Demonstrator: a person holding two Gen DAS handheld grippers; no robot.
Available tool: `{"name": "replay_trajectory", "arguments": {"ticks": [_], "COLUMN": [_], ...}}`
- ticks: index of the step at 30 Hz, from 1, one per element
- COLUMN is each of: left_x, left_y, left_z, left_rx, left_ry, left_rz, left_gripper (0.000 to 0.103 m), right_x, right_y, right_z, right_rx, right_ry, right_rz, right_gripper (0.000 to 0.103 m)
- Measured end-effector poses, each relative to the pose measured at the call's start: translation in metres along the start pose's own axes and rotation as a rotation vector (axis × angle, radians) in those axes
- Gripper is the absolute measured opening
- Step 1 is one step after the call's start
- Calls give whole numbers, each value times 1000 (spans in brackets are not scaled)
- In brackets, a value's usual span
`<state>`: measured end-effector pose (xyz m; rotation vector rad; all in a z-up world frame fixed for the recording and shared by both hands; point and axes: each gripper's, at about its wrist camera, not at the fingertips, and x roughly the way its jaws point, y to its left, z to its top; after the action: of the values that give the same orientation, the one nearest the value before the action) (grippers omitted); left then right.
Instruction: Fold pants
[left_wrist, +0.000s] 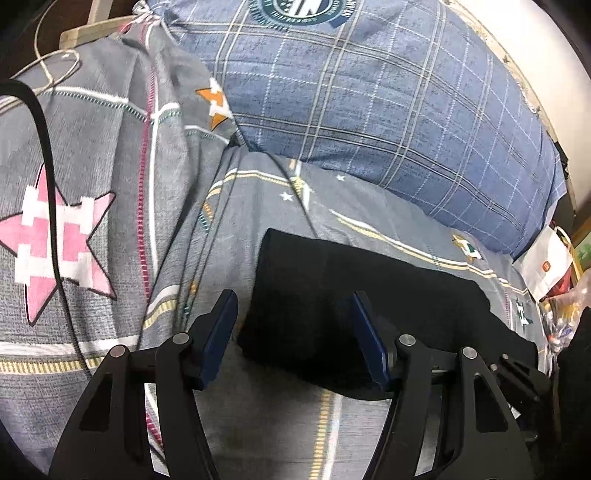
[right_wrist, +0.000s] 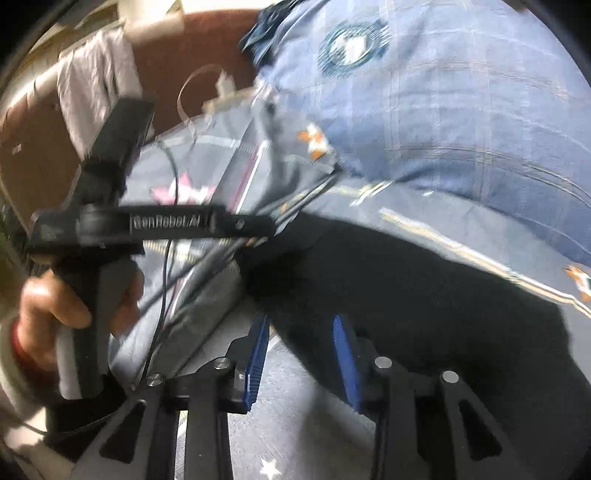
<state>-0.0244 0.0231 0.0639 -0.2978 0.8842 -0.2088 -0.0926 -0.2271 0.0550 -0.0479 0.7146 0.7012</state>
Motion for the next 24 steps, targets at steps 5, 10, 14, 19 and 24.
{"name": "replay_trajectory", "arguments": {"ticks": [5, 10, 14, 19, 24], "left_x": [-2, 2, 8, 12, 19], "left_y": [-24, -51, -75, -105, -139], "left_z": [-2, -9, -15, -21, -30], "left_rx": [53, 86, 123, 179, 241], "left_ry": [-4, 8, 33, 52, 80], "left_rz": [-7, -53, -84, -121, -155], "left_gripper": [67, 77, 77, 77, 77], "right_x": [-19, -40, -53, -75, -95], "right_y": [-28, -49, -63, -83, -105], "right_z": [-11, -19, -24, -38, -55], "right_rx": [87, 164, 188, 240, 307], "right_ry": [-4, -16, -7, -17, -14], "right_rz": [-117, -254, -360, -429, -479], "right_gripper": [35, 35, 40, 42, 44]}}
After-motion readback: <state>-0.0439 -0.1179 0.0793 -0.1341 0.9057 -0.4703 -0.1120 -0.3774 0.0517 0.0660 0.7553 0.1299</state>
